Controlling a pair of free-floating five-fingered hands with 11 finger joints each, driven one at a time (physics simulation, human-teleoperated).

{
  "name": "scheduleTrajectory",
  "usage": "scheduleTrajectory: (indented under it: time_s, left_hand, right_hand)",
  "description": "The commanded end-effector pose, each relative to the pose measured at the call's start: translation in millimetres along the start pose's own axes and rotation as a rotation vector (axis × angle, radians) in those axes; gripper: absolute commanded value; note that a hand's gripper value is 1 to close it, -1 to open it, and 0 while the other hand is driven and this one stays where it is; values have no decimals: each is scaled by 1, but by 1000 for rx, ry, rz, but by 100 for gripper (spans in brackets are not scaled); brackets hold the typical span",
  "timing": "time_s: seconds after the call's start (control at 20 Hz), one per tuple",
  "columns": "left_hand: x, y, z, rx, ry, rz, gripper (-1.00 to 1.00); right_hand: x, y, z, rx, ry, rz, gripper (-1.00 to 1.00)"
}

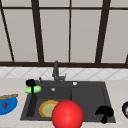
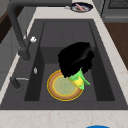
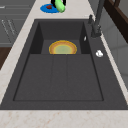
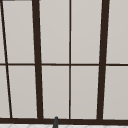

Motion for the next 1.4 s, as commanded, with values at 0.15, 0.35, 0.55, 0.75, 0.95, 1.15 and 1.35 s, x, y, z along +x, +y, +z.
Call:
scheduleTrajectory:
  time_s: [0.15,0.35,0.55,0.75,0.95,1.15,1.35]
  left_hand:
    - [14,9,50,-6,-11,-46,100]
    - [24,7,80,-11,-2,-47,100]
    - [31,5,113,-4,-5,-47,100]
    - [36,6,146,-8,0,-28,100]
    - [45,2,179,-6,-1,-29,100]
    - [58,-11,211,-5,3,-37,100]
    - [63,-26,246,11,-6,-24,100]
  right_hand:
    - [0,0,0,0,0,0,0]
    - [0,0,0,0,0,0,0]
    - [0,0,0,0,0,0,0]
    - [0,0,0,0,0,0,0]
    - [0,0,0,0,0,0,0]
    - [0,0,0,0,0,0,0]
    - [0,0,0,0,0,0,0]
